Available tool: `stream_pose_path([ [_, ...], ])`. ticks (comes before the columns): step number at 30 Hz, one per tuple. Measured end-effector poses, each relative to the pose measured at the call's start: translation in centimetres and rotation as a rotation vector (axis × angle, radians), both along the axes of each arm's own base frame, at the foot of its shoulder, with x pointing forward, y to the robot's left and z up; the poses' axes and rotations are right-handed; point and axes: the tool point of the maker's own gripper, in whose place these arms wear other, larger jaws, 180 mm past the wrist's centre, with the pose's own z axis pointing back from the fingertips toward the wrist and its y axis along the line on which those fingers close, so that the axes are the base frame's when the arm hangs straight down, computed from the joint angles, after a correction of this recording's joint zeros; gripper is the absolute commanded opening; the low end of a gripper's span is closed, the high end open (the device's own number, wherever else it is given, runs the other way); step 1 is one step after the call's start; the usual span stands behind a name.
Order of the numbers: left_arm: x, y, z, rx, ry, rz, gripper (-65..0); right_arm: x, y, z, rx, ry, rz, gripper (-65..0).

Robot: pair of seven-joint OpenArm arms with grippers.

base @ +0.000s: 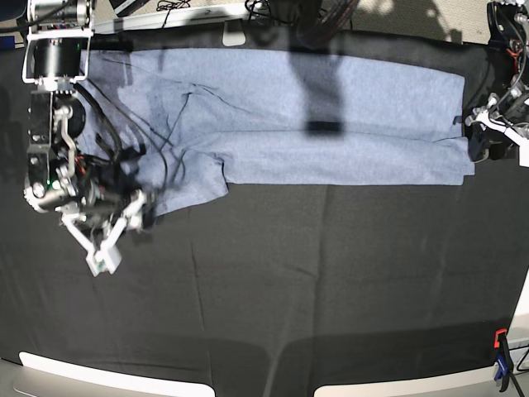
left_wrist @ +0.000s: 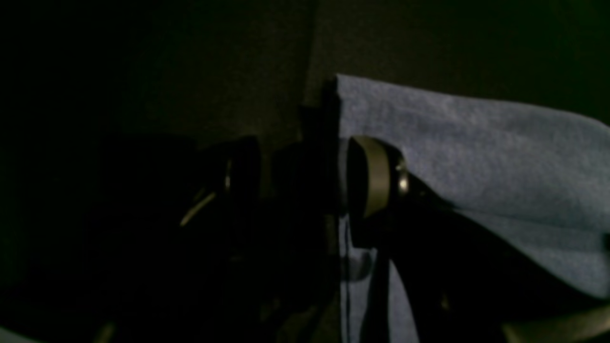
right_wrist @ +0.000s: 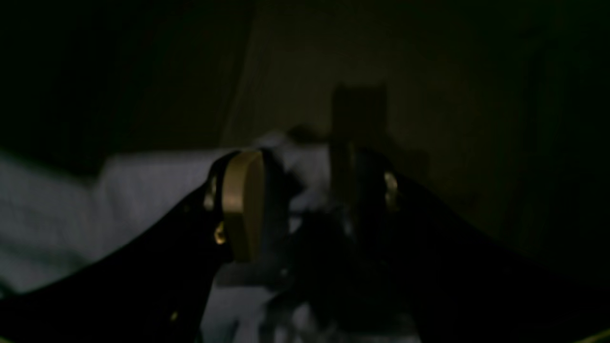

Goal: Layout the t-shirt on the table in an organized manner, then fold the t-shirt properly
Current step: 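Fold the grasped side of the shirt over toward the collar, then grasp the sleeve with the right gripper and fold it inward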

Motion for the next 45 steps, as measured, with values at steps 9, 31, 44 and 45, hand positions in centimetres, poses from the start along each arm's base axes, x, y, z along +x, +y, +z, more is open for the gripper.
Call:
stream_pose_path([
  [9, 0.0, 0.0, 0.0, -0.001, -0.003, 0.001, -37.7, -7.9, -6.8, -1.1, -0.090, 0.114, -0.136, -38.6],
  [31, 1.1, -0.4, 1.7, -0.071, -0.095, 0.014, -38.0, -10.9, -13.6, 8.3, -0.090, -0.151, -0.297, -38.5],
  [44, 4.0, -1.8, 7.3, 0.012, -0.220, -0.063, -38.1, -5.2, -4.8, 5.6, -0.026, -0.140, -0.059, -38.5],
  [45, 4.1, -1.9, 7.5, 0.014, -0.224, -0.065, -38.1, -4.6, -4.3, 5.0, -0.029, -0.130, -0.051, -38.5],
])
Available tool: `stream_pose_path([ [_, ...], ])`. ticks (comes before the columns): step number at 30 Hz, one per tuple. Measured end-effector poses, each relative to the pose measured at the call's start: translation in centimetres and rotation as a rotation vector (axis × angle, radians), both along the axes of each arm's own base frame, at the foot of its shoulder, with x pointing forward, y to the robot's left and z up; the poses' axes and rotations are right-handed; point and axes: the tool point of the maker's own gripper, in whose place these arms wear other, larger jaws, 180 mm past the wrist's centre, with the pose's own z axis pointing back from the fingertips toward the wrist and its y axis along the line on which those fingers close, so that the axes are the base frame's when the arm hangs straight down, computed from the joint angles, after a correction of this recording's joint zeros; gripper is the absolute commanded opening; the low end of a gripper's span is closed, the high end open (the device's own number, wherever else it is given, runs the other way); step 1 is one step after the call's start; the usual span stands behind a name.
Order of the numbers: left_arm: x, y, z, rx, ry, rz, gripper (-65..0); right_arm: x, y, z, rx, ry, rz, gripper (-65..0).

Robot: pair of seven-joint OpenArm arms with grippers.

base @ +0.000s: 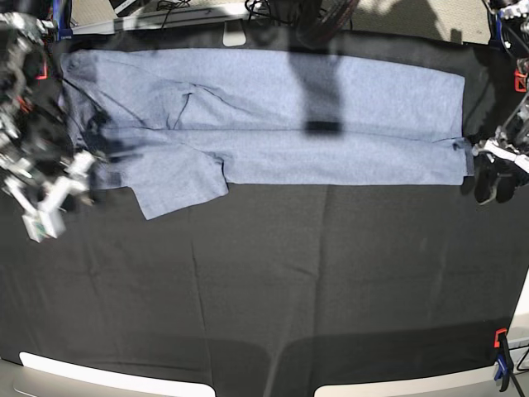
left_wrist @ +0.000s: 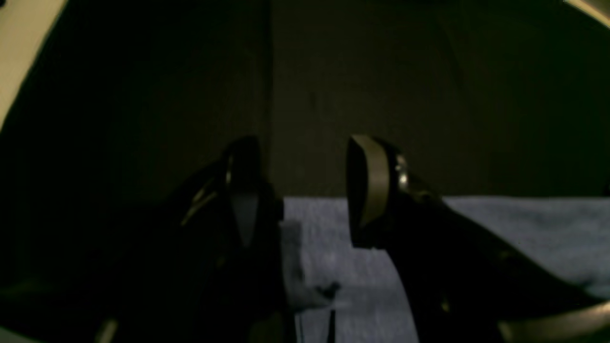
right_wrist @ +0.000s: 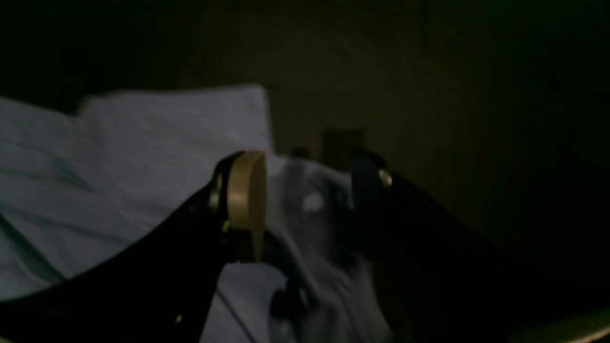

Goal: Layout the t-shirt on the table in an organized manner, then fold the t-shirt properly
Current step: 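Grasp the sleeve with the right gripper and fold it inward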

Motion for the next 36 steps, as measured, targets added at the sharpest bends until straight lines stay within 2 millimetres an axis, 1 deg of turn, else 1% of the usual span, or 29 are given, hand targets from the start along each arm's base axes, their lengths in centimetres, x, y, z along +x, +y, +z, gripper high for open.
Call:
stream_pose_path([
  [2, 0.2, 0.0, 0.4, -0.003, -0.014, -0.001, -38.1, 1.2, 0.8, -1.4, 0.024, 0.029, 0.003, -38.5],
  [4, 0.1, -0.1, 0.2, -0.001, -0.004, -0.002, -38.1, 2.2, 1.6, -2.9, 0.057, 0.070, 0.009, -38.5],
  [7, 0.0, -0.1, 0.0, 0.001, 0.006, -0.004, -38.1, 3.9, 2.4, -4.3, 0.075, 0.121, 0.016, -38.5],
  [9, 0.0, -0.1, 0.0, 0.000, 0.005, -0.004, -38.1, 5.0, 2.3, -5.1, 0.021, 0.147, 0.016, -38.5],
  [11, 0.0, -0.1, 0.0, 0.001, 0.006, -0.004, -38.1, 5.6, 2.5, -6.2, -0.014, 0.182, 0.019, -38.5],
  [13, 0.0, -0.1, 0.0, 0.002, 0.006, -0.004, -38.1, 5.8, 3.3, -7.5, -0.004, 0.223, 0.028, -38.5],
  [15, 0.0, -0.1, 0.0, 0.001, 0.007, -0.004, -38.1, 5.5, 3.7, -8.8, -0.021, 0.276, 0.040, -38.5],
  [17, 0.0, -0.1, 0.0, 0.002, 0.007, -0.004, -38.1, 5.5, 3.5, -9.6, -0.064, 0.308, 0.036, -38.5],
  [21, 0.0, -0.1, 0.0, 0.001, 0.007, -0.004, -38.1, 5.3, 3.3, -10.5, -0.082, 0.333, 0.011, -38.5],
  [24, 0.0, -0.1, 0.0, 0.001, 0.006, -0.004, -38.1, 4.9, 3.2, -11.5, -0.072, 0.359, -0.001, -38.5],
  [28, 0.0, -0.1, 0.0, 0.001, 0.006, -0.004, -38.1, 5.2, 3.2, -12.1, -0.050, 0.357, -0.011, -38.6],
  [29, 0.0, -0.1, 0.0, 0.002, 0.007, -0.004, -38.1, 5.4, 3.3, -12.0, -0.045, 0.347, -0.010, -39.5],
  [30, 0.0, -0.1, 0.0, 0.002, 0.007, -0.004, -38.1, 5.4, 3.5, -12.1, -0.039, 0.344, -0.009, -42.0],
  [34, 0.0, -0.1, 0.0, 0.002, 0.007, -0.004, -38.1, 5.6, 4.5, -12.2, -0.024, 0.335, 0.018, -58.1],
  [36, 0.0, -0.1, 0.0, 0.002, 0.007, -0.004, -38.1, 5.6, 4.6, -12.1, -0.023, 0.332, 0.023, -62.8],
])
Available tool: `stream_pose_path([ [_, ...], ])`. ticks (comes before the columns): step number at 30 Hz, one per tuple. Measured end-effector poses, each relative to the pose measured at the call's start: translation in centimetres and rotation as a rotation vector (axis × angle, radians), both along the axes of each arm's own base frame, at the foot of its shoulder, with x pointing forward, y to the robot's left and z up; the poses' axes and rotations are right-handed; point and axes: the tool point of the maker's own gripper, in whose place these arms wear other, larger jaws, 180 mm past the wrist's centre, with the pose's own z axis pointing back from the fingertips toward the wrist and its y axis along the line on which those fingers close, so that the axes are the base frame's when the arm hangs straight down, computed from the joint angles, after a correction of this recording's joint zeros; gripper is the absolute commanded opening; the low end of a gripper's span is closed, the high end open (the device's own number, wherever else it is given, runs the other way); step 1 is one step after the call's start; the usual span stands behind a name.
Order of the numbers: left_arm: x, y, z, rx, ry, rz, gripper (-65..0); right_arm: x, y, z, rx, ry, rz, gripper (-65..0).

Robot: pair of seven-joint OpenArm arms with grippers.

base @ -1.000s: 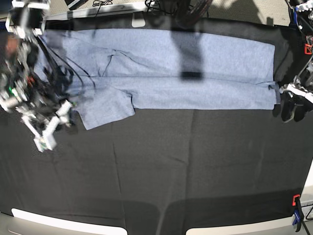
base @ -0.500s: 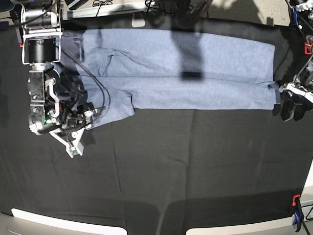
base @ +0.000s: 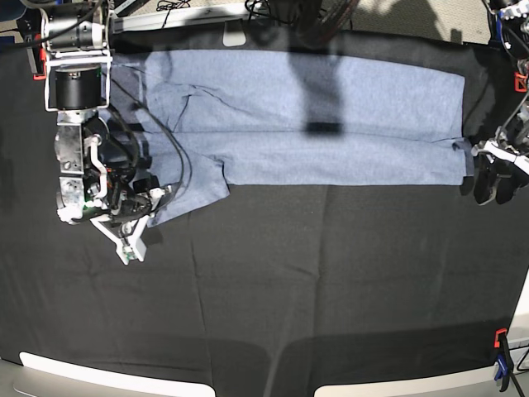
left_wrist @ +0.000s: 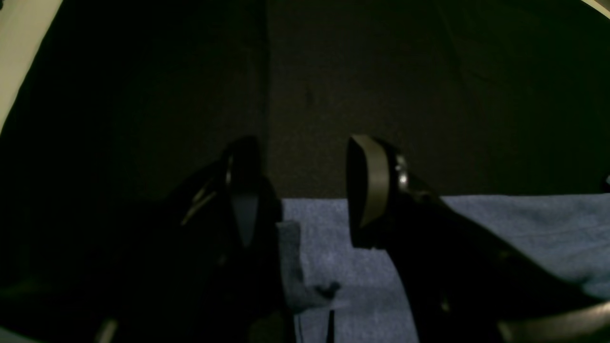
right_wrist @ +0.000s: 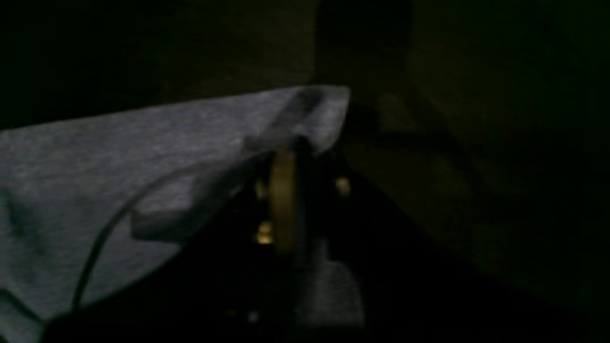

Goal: Layout the t-shirt on the table in an organized manner, then fold the t-shirt properly
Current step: 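Grasp the sleeve with the right gripper and fold it inward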

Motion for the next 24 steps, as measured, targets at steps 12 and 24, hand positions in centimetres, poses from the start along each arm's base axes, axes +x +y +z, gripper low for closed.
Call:
stream_pose_path([
  [12, -0.2, 0.3, -0.6, 0.040, 0.027, 0.001, -38.1, -4.9, 3.2, 6.6, -0.140, -0.283, 0.162, -64.5],
  [24, -0.2, 0.3, -0.6, 0.041, 0.027, 0.001, -38.1, -15.1, 7.4, 8.0, -0.080, -0.266, 0.268, -64.5],
])
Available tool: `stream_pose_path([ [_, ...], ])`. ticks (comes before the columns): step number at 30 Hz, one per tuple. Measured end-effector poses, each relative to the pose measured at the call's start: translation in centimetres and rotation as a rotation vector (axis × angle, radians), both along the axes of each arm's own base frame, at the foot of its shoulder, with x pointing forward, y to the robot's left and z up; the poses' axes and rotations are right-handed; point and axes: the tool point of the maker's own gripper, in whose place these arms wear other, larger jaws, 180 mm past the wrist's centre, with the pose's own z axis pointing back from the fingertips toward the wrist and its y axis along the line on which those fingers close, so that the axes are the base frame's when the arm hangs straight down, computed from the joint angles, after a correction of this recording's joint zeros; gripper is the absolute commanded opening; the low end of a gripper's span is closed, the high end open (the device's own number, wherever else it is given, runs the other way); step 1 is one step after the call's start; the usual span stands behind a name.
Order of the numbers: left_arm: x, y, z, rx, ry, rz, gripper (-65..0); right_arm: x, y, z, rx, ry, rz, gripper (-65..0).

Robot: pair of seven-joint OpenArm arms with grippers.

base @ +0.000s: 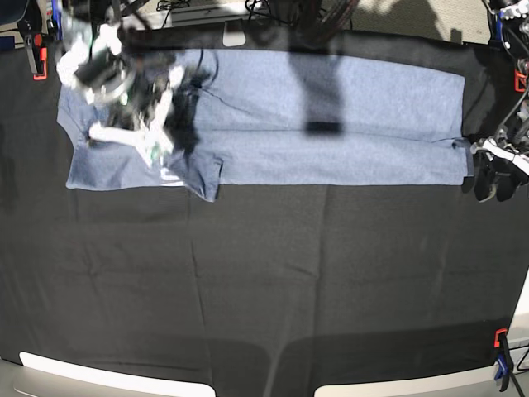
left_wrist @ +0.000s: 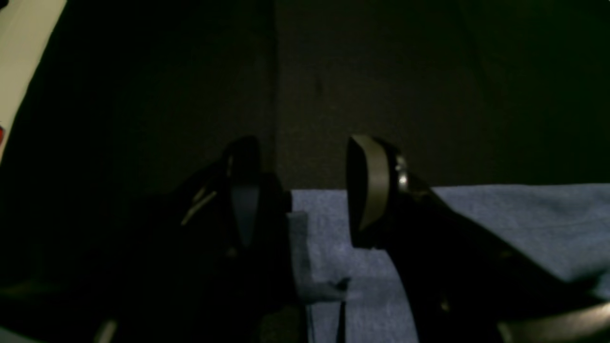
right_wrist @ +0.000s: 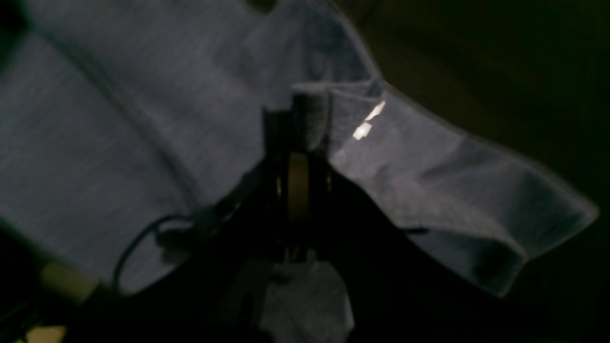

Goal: Layout the t-shirt on the table in an organized manner, then fold the t-shirt properly
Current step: 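Grasp the sleeve with the right gripper and fold it inward, then smooth the folded shirt strip with both grippers and release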

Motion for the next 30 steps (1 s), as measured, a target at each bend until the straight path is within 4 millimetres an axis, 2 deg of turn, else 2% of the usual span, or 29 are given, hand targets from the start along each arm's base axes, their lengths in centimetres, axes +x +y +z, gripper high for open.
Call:
stream_pose_path([
  [6, 0.0, 0.0, 0.0, 0.000, 0.000, 0.000, -38.1, -3.3, 0.3, -1.3, 0.009, 0.076, 0.007, -64.5],
  [12, 0.0, 0.0, 0.0, 0.000, -0.001, 0.000, -38.1, -4.1, 1.1, -1.6, 0.060, 0.113, 0.013, -63.5],
  [15, 0.0, 0.0, 0.0, 0.000, -0.001, 0.000, -38.1, -4.7, 2.4, -1.5, 0.136, 0.147, 0.030, -54.7],
  [18, 0.0, 0.0, 0.0, 0.000, 0.000, 0.000, -38.1, -6.2, 4.9, -1.1, 0.238, 0.202, 0.150, -45.3],
  [20, 0.0, 0.0, 0.0, 0.000, 0.000, 0.000, -38.1, -7.6, 6.3, -0.9, 0.287, 0.250, 0.240, -43.8],
  [22, 0.0, 0.0, 0.0, 0.000, 0.000, 0.000, -38.1, -8.3, 6.8, -0.8, 0.309, 0.277, 0.270, -43.8],
  [25, 0.0, 0.0, 0.0, 0.000, -0.001, 0.000, -38.1, -7.9, 6.6, -0.6, 0.309, 0.257, 0.263, -43.8],
  [30, -0.1, 0.0, -0.1, 0.002, 0.010, -0.001, -38.1, -5.1, 5.8, 1.3, 0.368, 0.114, 0.203, -43.8],
])
